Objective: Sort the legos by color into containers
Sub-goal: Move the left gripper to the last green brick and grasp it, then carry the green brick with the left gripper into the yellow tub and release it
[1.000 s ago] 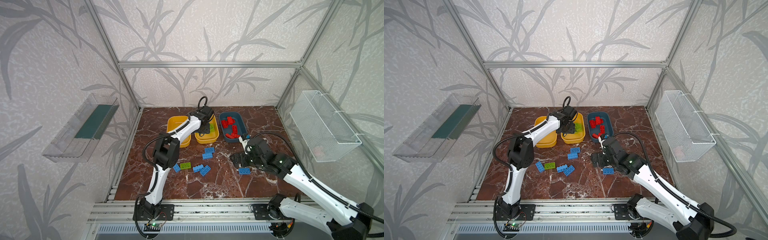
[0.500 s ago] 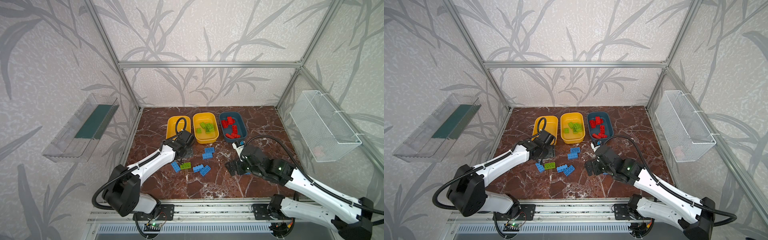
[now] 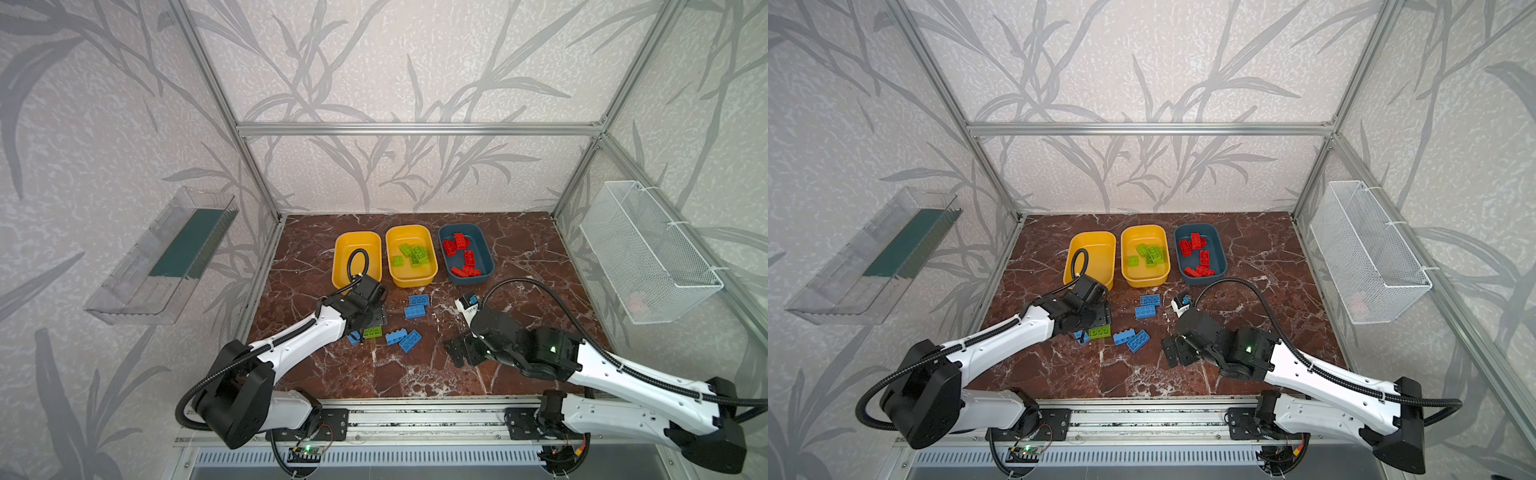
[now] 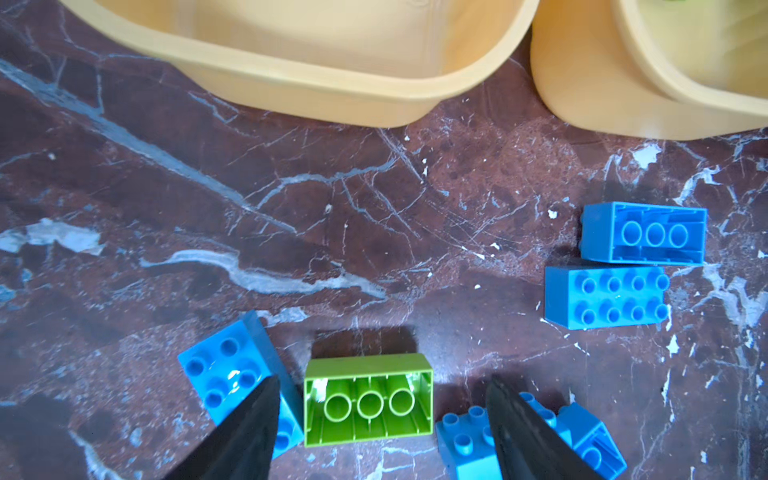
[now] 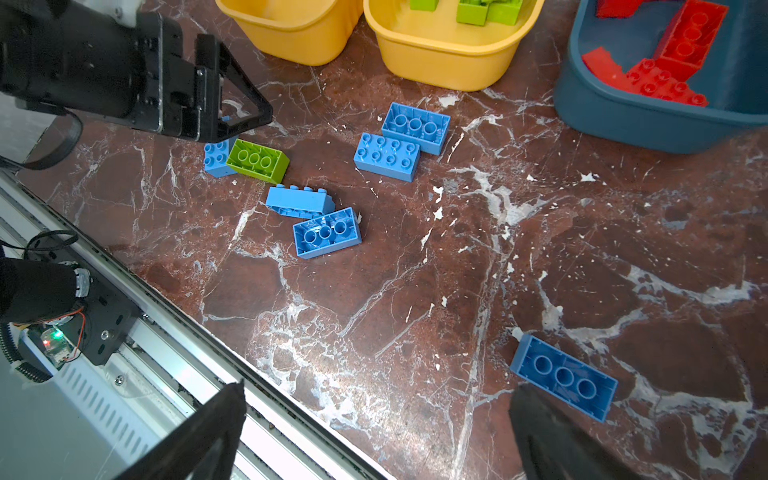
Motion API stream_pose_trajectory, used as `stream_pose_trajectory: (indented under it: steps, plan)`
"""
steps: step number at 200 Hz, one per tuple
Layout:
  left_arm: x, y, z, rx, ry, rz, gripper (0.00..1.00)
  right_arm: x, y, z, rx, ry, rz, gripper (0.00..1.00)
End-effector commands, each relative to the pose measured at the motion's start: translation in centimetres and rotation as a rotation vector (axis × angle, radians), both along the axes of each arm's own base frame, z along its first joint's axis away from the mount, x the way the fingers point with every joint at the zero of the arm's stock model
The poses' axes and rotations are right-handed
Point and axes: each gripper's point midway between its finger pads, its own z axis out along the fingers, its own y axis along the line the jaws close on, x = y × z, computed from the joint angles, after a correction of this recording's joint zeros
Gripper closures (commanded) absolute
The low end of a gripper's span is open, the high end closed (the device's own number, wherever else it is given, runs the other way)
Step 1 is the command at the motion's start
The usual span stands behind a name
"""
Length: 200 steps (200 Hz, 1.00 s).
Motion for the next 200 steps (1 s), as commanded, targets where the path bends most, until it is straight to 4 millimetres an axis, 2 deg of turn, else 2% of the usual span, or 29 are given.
stream_pose_trajectory:
  steps: [1, 55, 121, 200]
  plan:
    - [0.1, -0.3, -0.9, 0.0, 0.019, 0.005, 0.22, -0.2, -1.4, -0.2, -0.017, -0.005, -0.041, 0.01]
    - [-1.1, 0.8, -2.6, 0.031, 0.063, 0.047, 0.22, -0.2, -1.6, -0.4, -0.028, -0.012, -0.041, 0.01]
    - [-2.1, 0.0, -4.0, 0.014, 0.084, 0.048, 0.22, -0.1, -1.1, -0.8, -0.04, -0.017, -0.02, 0.01]
    - [-2.9, -0.2, -5.1, 0.072, 0.111, 0.028, 0.23, -0.3, -2.4, -0.8, -0.043, -0.033, -0.034, 0.01]
